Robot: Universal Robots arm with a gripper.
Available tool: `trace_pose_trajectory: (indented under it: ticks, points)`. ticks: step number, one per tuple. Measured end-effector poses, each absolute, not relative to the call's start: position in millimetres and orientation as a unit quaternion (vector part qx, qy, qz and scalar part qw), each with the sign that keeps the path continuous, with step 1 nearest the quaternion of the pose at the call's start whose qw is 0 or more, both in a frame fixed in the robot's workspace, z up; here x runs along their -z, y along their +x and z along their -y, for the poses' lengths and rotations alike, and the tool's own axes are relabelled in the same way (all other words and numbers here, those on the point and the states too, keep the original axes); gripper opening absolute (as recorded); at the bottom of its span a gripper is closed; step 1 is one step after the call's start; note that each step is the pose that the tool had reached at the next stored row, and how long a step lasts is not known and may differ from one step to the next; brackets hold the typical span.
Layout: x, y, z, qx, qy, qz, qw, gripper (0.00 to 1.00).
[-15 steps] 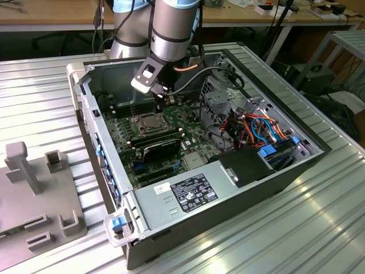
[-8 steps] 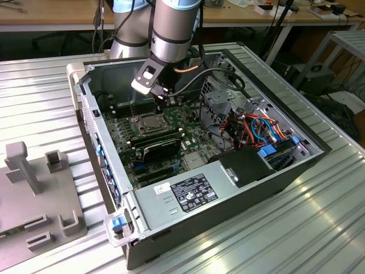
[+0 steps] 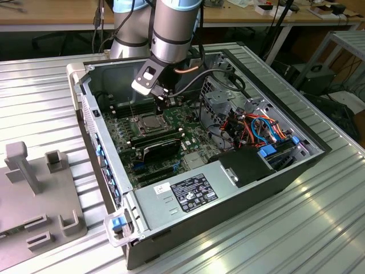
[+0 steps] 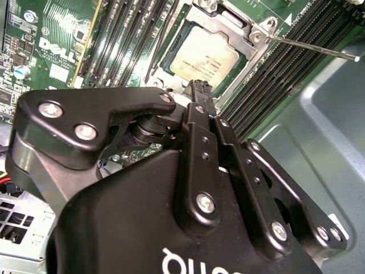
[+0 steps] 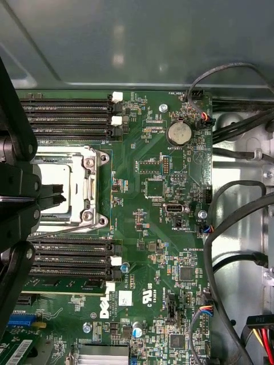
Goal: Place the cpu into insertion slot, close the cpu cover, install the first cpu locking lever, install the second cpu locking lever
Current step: 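Close the cpu cover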
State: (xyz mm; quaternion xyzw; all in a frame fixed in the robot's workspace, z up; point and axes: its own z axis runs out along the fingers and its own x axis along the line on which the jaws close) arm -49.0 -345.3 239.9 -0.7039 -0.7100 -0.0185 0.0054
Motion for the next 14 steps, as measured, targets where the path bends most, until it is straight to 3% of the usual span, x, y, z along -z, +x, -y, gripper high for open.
trace_pose_trajectory:
  ticks: [14]
  points:
    - [-232,-64,346,0.019,-0.704,0.710,0.005,0.11]
